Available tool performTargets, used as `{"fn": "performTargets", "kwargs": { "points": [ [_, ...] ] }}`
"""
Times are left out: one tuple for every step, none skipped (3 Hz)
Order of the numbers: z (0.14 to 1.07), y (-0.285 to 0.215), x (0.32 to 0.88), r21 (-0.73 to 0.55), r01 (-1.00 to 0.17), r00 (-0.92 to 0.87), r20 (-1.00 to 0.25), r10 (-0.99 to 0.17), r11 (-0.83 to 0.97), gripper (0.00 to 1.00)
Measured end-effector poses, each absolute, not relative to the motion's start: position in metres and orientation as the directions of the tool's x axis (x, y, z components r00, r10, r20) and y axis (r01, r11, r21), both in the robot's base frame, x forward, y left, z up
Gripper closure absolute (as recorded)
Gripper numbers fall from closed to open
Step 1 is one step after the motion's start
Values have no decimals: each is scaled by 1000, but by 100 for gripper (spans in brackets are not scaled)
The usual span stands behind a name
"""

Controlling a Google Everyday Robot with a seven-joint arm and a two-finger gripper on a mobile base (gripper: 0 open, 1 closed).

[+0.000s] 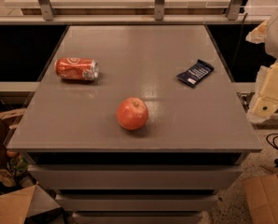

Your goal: Pick coke can

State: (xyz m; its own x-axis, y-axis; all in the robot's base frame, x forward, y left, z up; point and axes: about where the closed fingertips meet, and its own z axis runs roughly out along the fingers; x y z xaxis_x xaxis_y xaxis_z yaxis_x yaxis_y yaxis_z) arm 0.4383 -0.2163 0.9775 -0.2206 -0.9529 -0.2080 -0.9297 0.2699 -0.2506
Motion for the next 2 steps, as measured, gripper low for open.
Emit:
{"fn": "performTargets", "kwargs": {
  "points": [
    [978,-216,438,-251,-930,-221,-208,-953,270,0],
    [981,-213,444,-254,-927,-222,-222,-950,276,0]
  ]
}}
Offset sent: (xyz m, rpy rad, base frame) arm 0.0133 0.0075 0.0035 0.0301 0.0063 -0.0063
